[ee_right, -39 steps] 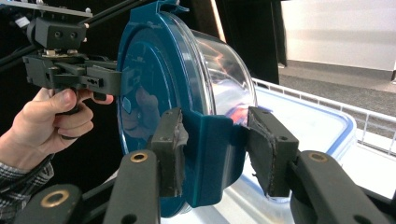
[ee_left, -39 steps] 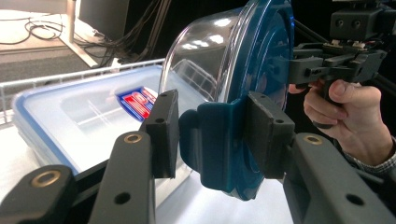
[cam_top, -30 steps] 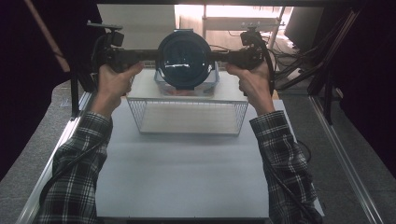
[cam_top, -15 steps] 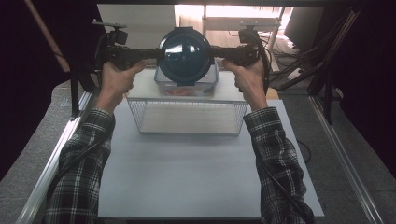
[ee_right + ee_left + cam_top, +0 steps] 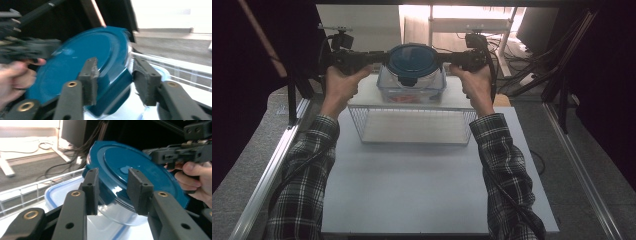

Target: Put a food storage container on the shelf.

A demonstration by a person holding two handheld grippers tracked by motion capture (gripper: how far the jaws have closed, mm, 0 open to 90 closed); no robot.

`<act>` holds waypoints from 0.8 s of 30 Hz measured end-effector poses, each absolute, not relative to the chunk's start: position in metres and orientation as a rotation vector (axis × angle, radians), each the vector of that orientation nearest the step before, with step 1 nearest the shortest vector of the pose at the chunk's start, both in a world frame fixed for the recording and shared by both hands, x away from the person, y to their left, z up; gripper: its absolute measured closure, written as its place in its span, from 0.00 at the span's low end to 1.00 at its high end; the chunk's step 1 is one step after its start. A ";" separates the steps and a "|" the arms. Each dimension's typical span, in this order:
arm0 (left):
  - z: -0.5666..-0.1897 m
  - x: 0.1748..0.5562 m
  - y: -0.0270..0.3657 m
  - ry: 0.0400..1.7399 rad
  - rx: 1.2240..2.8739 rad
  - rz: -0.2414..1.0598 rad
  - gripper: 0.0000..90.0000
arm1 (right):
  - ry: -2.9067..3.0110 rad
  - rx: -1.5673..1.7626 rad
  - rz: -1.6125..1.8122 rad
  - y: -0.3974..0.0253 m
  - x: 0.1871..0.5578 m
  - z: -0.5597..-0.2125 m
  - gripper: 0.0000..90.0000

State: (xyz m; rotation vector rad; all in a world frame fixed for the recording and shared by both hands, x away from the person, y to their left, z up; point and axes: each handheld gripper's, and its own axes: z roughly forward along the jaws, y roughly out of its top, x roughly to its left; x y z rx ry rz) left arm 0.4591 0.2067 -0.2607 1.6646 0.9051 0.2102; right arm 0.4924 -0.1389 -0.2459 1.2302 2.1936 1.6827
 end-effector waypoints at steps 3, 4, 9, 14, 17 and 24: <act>-0.261 0.459 0.206 0.920 1.660 0.210 0.68 | 2.163 1.226 1.691 -0.138 0.493 -0.248 0.67; -0.261 0.459 0.206 0.916 1.659 0.210 0.68 | 2.153 1.222 1.674 -0.136 0.491 -0.246 0.67; -0.259 0.447 0.204 0.906 1.666 0.305 0.67 | 2.097 1.162 1.530 -0.128 0.477 -0.238 0.72; -0.257 0.427 0.209 0.879 1.700 0.351 0.84 | 2.127 1.078 1.546 -0.135 0.453 -0.230 0.96; -0.262 0.418 0.212 0.869 1.713 0.326 0.91 | 2.187 1.020 1.543 -0.137 0.438 -0.234 0.99; -0.276 0.421 0.206 0.882 1.745 0.304 0.92 | 2.278 0.992 1.425 -0.132 0.430 -0.251 0.99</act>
